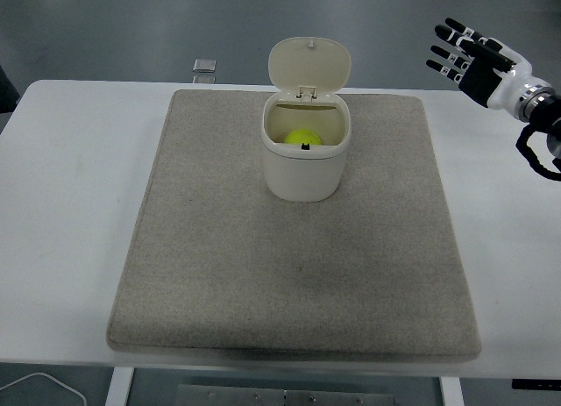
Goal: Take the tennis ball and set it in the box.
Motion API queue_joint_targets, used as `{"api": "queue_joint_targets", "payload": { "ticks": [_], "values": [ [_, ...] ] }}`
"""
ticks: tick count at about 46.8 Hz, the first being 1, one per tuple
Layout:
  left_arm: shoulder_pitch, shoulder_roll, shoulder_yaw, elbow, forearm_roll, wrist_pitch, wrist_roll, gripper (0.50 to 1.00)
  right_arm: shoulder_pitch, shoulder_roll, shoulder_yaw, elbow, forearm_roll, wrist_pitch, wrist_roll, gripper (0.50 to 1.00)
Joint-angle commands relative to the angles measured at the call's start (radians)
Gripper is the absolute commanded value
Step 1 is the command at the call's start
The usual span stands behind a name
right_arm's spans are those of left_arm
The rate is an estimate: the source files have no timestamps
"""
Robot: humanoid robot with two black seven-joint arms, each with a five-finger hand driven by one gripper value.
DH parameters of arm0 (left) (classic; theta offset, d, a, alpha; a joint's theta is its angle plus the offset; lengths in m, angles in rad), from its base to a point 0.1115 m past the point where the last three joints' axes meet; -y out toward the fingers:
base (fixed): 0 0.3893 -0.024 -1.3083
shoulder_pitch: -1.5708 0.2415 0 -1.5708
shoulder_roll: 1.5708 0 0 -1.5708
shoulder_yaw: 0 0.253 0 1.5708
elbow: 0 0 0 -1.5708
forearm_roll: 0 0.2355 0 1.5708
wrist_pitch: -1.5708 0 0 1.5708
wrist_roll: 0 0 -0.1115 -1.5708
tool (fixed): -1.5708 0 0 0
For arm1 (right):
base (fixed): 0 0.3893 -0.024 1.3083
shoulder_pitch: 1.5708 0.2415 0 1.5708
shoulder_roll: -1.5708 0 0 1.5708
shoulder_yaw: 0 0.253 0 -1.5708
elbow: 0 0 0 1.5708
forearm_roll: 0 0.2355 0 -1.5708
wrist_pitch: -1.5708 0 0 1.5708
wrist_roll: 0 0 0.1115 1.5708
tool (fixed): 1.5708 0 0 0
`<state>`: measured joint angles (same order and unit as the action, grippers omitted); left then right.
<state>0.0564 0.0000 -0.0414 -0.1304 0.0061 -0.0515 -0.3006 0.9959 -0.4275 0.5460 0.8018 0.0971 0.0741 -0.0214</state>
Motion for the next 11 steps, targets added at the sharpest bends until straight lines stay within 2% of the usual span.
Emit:
{"api": "queue_joint_targets", "payload": {
  "ticks": [1, 11],
  "values": [
    [0.000, 0.000, 0.000, 0.000, -0.001, -0.001, 0.000, 0.992, -0.008, 0.004, 0.002, 0.000, -0.002, -0.001, 0.000, 0.934],
    [-0.001, 0.000, 0.000, 0.000, -0.001, 0.001, 0.000, 0.992, -0.010, 0.001, 0.003, 0.000, -0.002, 0.001, 0.000, 0.934]
  ]
}}
